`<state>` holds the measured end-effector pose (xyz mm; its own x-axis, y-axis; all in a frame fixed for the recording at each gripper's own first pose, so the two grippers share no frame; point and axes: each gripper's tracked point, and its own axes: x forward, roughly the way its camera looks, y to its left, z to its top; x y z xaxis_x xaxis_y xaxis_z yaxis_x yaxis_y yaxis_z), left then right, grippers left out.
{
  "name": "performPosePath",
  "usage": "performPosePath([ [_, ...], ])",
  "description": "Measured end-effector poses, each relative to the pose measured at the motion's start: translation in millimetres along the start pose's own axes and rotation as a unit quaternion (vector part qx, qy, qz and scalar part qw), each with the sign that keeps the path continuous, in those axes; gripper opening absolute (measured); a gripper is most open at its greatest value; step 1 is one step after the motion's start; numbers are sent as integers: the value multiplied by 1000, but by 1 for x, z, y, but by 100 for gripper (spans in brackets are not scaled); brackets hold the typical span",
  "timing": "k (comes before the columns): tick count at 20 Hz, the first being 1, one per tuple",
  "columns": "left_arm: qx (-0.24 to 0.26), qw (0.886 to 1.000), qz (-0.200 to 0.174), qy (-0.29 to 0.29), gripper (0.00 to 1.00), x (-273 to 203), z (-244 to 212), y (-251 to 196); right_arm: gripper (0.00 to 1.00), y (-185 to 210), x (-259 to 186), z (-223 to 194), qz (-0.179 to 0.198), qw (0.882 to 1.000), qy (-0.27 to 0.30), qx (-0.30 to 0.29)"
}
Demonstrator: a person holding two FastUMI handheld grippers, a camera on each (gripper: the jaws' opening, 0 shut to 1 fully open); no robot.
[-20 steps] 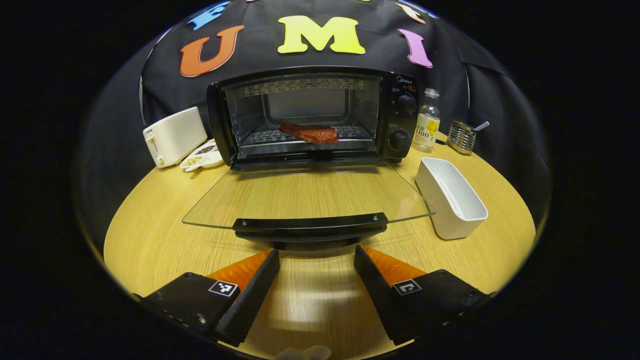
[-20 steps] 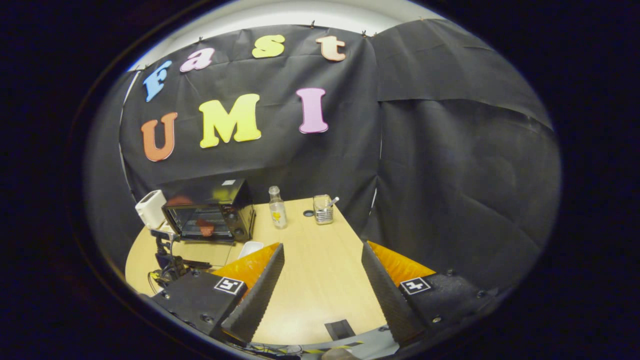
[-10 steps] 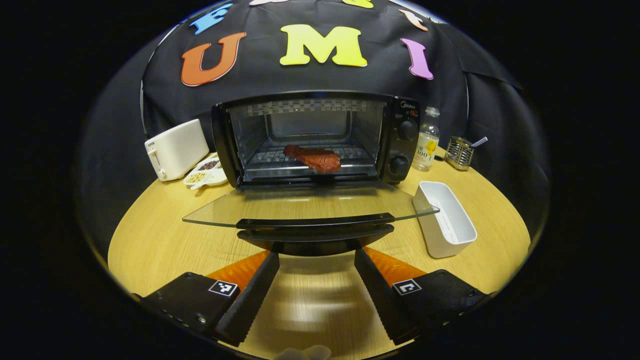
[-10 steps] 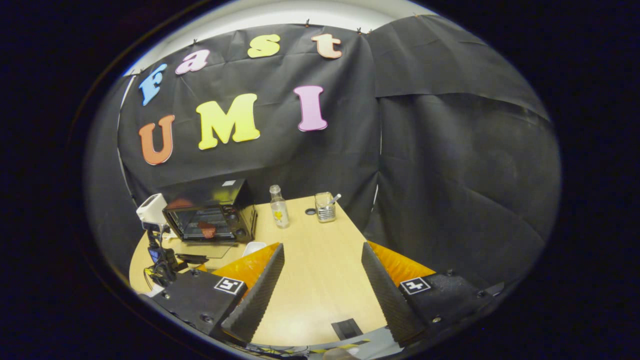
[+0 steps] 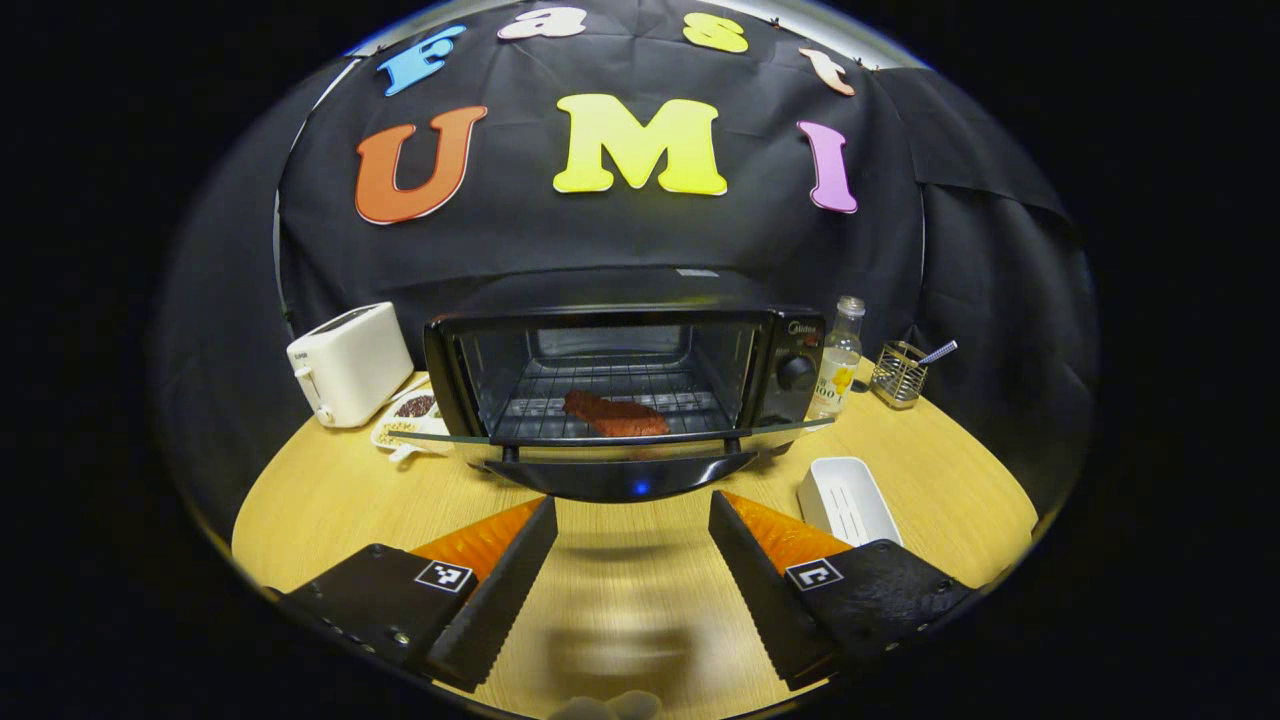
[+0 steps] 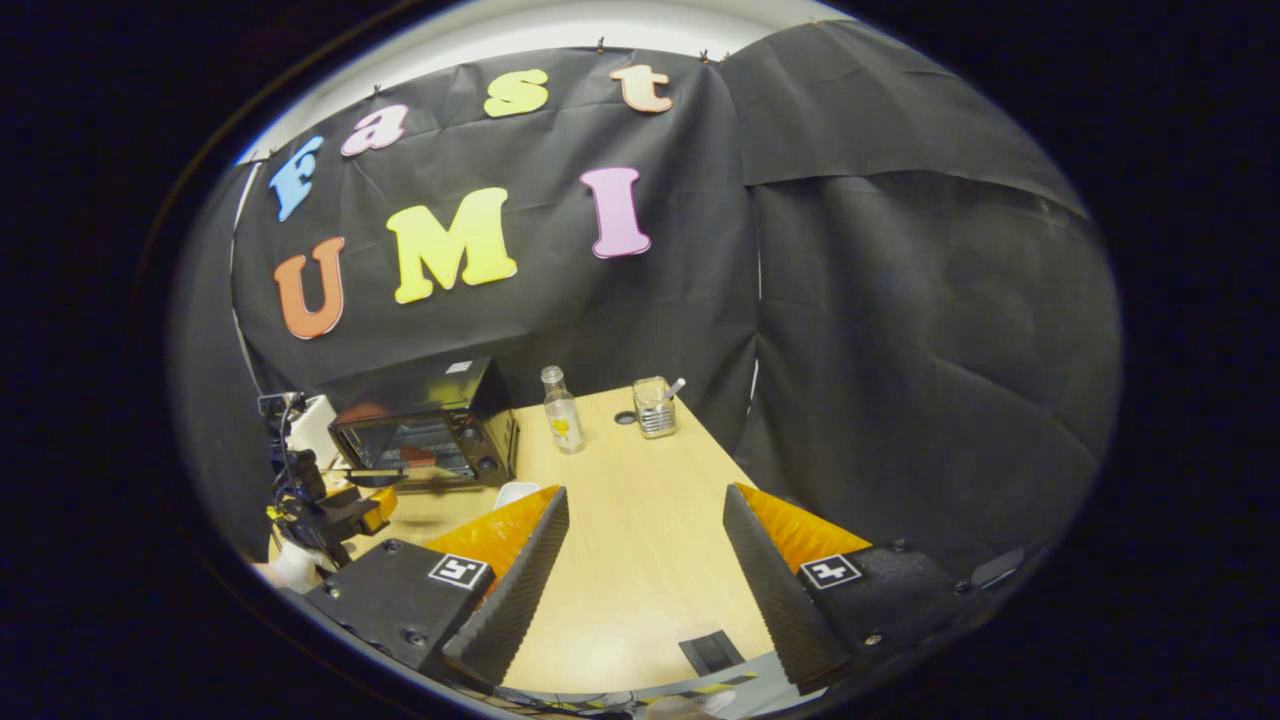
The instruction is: Open the electric oven with the left hand, put the food in, and close the electric oven.
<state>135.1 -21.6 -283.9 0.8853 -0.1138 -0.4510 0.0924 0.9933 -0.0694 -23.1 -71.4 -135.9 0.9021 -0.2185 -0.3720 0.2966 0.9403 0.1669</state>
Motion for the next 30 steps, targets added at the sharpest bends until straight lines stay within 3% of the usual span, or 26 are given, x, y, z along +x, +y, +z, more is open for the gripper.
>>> performPosePath([
  [9,1,1000,-1,-25,98,21,41,3,99,-7,-6,3,-8,1000,-7,4],
  [21,7,1000,-13,-17,98,14,33,-10,99,-11,-13,-9,-11,1000,-2,10],
  [27,4,1000,-13,-25,98,-5,39,-16,98,-13,-14,-5,-9,1000,-7,4],
  [30,-1,999,-21,-50,98,-35,63,-27,99,-13,-21,15,-3,999,-34,-2],
])
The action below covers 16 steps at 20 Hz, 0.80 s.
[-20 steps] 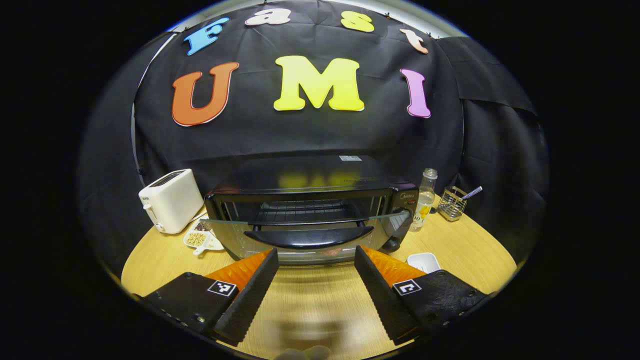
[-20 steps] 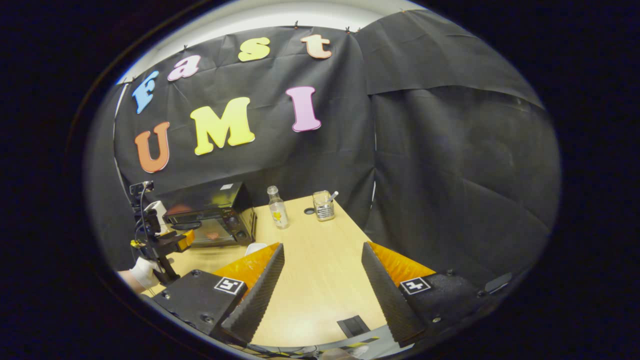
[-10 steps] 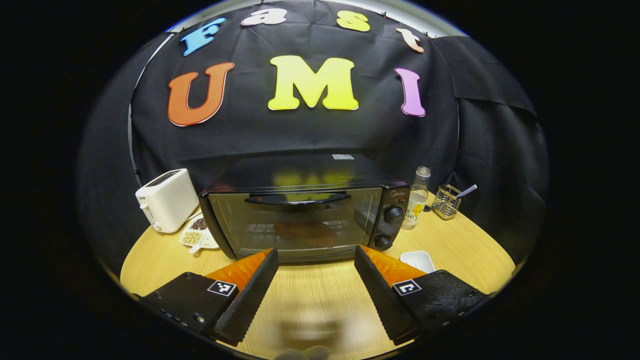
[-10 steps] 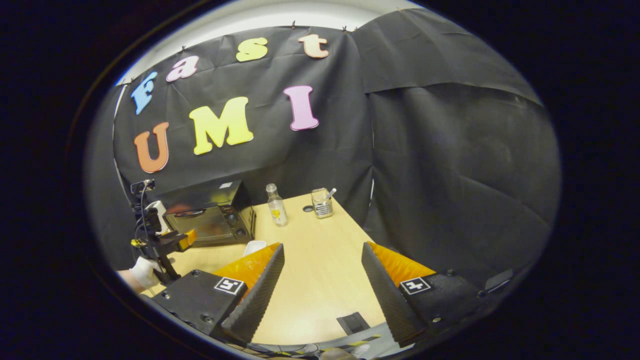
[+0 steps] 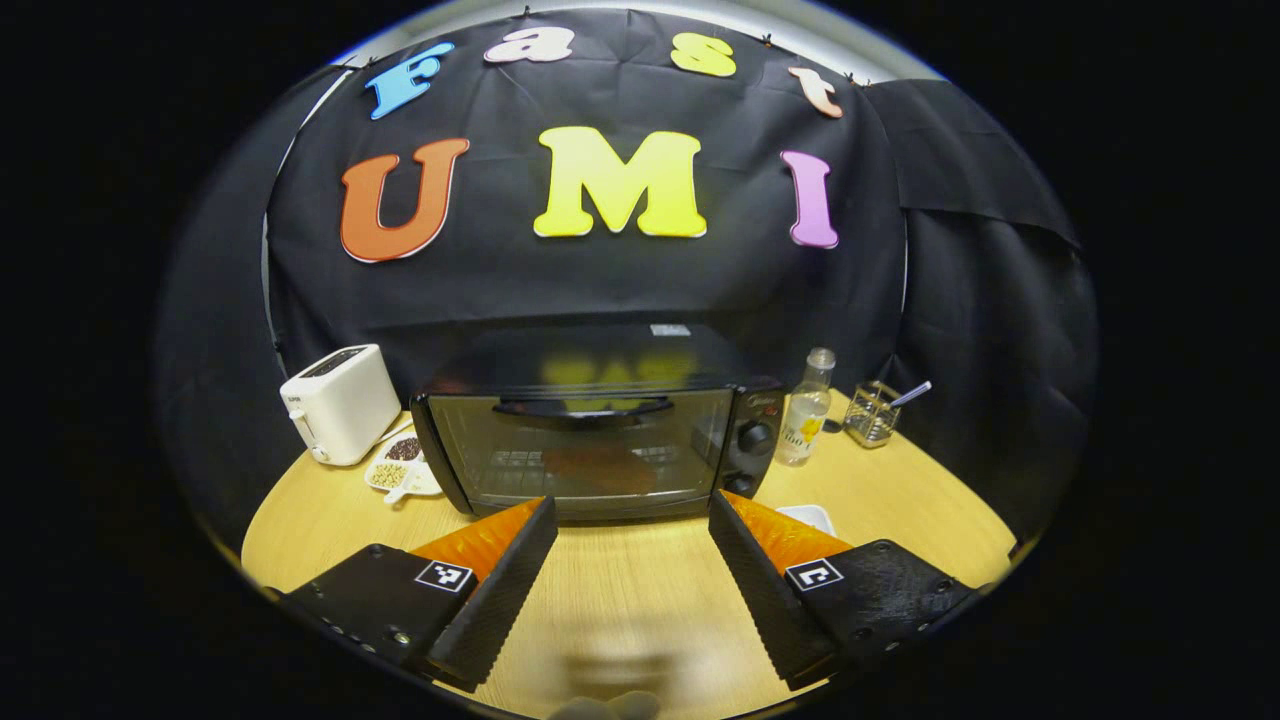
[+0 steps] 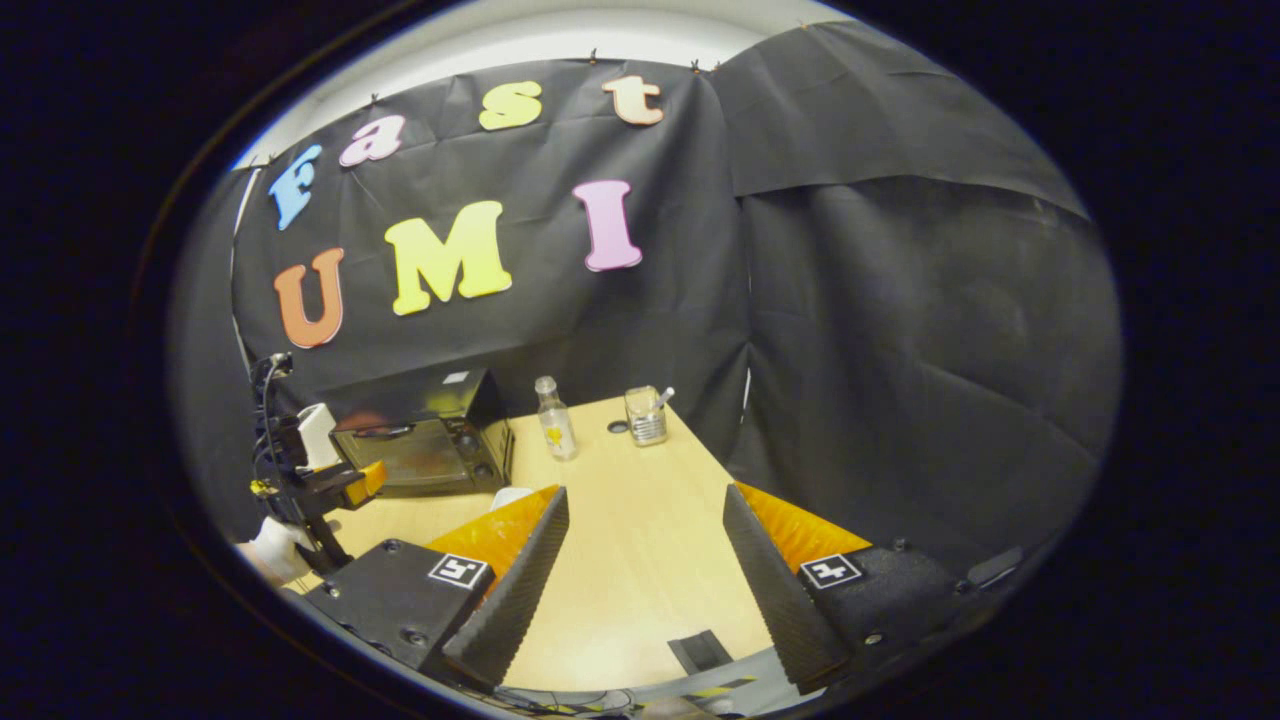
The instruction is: Open the electric oven with the left hand, put the food in, and close the electric oven.
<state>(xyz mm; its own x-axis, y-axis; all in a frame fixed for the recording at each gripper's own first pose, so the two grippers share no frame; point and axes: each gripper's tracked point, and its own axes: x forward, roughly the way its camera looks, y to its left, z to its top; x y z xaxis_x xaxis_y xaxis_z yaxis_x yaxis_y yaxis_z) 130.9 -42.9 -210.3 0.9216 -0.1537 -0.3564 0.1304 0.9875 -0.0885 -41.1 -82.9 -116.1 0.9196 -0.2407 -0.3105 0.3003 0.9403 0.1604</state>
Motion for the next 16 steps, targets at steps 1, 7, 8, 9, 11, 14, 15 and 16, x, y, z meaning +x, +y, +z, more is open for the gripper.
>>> performPosePath([
  [1,0,1000,0,-12,98,-12,10,-2,96,0,-2,11,4,1000,-14,-6],
  [7,-12,993,13,-113,97,-114,97,-17,96,5,-19,60,58,994,-81,-50],
  [8,-8,992,20,-126,96,-134,108,-19,99,4,-22,65,66,992,-91,-55],
  [9,-3,990,26,-137,96,-152,116,-23,99,5,-27,72,79,990,-104,-57],
  [11,4,987,37,-157,96,-187,129,-30,99,4,-35,80,101,986,-119,-68],
  [14,-3,985,64,-158,96,-232,126,-38,99,-1,-49,87,125,979,-139,-76],
  [15,-6,985,73,-158,96,-245,123,-42,99,-4,-53,88,133,978,-143,-76],
  [16,-6,983,84,-163,96,-257,123,-42,98,-6,-57,85,141,976,-144,-78],
])
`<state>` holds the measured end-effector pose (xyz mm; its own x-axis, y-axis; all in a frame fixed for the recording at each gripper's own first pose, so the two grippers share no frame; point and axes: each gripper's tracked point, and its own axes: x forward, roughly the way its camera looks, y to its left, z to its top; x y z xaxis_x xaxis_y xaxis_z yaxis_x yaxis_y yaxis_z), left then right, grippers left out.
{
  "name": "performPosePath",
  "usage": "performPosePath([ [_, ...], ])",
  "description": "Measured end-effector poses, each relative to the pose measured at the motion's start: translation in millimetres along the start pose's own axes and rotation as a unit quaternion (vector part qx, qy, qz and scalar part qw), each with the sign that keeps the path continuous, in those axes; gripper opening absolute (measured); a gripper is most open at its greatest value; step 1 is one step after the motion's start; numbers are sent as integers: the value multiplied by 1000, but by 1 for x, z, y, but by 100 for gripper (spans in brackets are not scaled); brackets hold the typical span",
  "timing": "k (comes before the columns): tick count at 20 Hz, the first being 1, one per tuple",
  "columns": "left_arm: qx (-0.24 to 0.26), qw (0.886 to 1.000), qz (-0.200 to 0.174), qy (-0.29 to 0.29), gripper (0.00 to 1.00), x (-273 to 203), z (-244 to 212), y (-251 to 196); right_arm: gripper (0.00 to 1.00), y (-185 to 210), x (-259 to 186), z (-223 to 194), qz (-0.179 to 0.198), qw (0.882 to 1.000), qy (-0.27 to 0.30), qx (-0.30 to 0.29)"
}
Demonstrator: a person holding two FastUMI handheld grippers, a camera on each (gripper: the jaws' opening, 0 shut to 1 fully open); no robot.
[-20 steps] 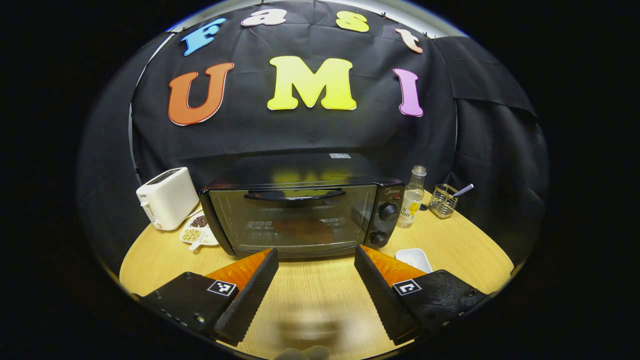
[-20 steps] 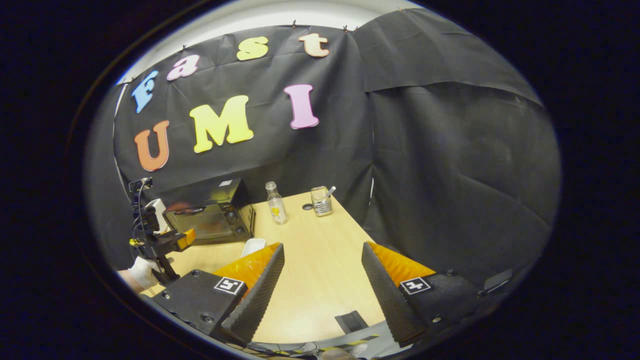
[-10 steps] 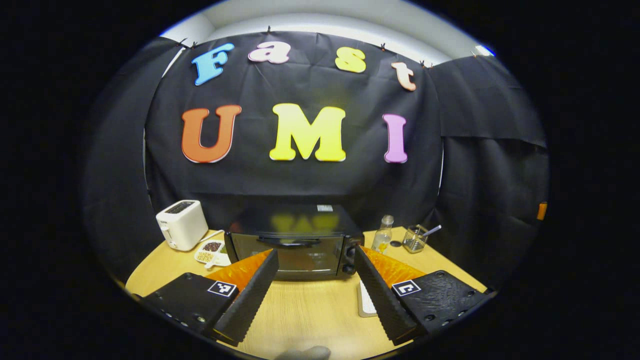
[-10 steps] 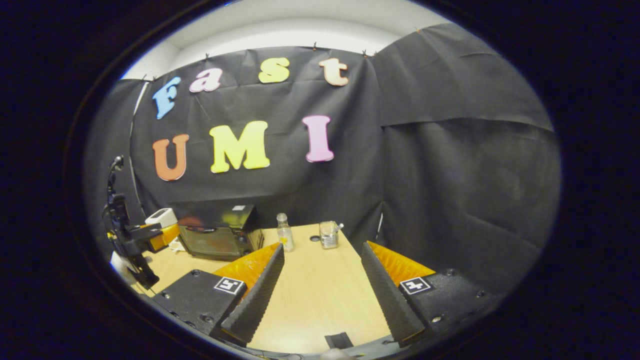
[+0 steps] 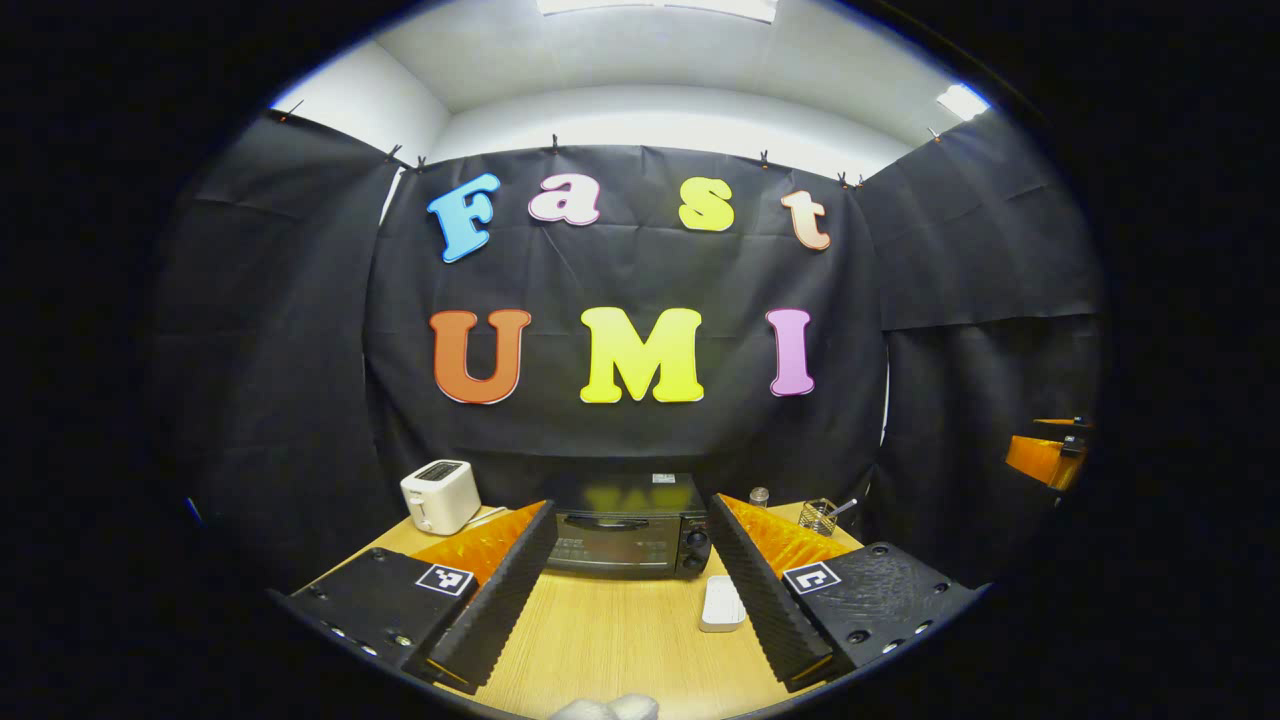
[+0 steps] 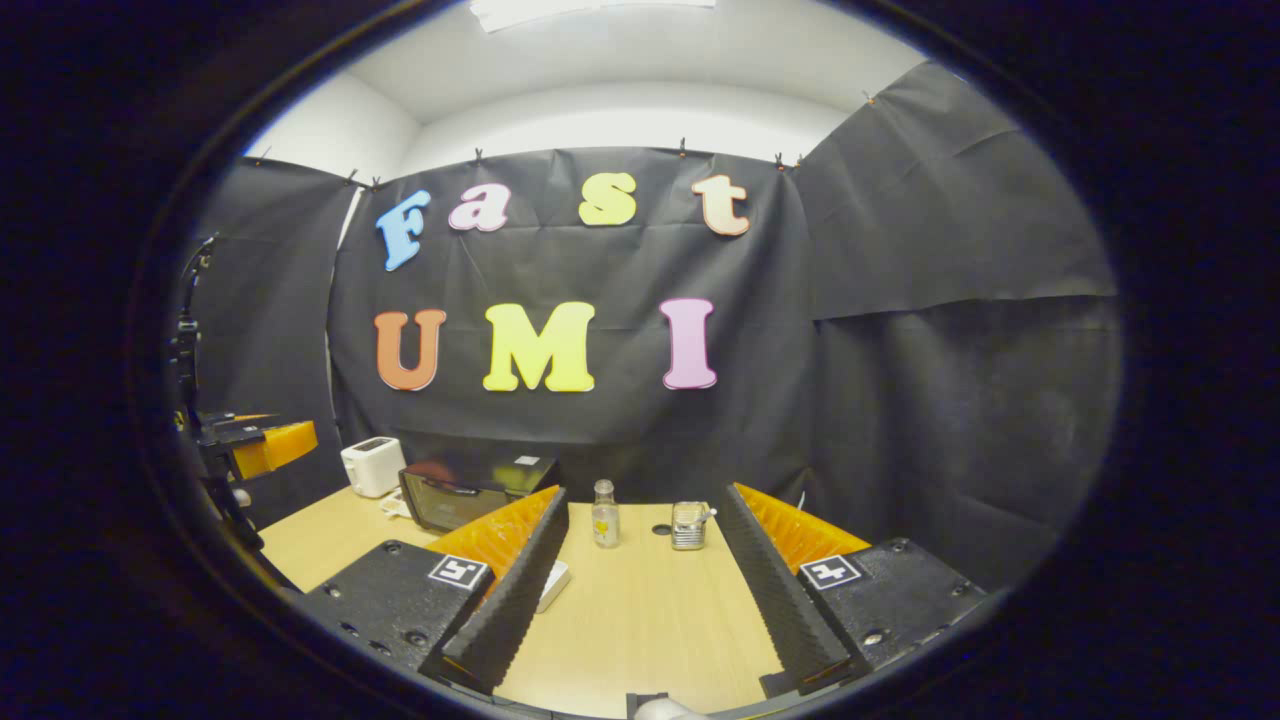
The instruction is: Open the electric oven with the left hand, put the food in, and close the electric oven.
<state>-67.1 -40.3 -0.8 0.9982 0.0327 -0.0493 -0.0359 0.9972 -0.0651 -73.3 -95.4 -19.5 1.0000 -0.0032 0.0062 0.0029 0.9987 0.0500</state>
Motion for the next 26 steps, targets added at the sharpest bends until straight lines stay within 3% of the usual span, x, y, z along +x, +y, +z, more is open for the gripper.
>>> performPosePath([
  [5,10,999,49,-4,96,-48,2,6,98,5,-10,-7,39,999,3,3],
  [9,14,998,67,14,97,-67,-6,9,99,5,-16,-12,46,999,10,10],
  [13,27,998,57,25,96,-69,-6,11,96,2,-15,-8,27,1000,11,12],
  [26,24,999,43,11,97,-43,6,25,96,34,-6,3,24,1000,3,10],
])
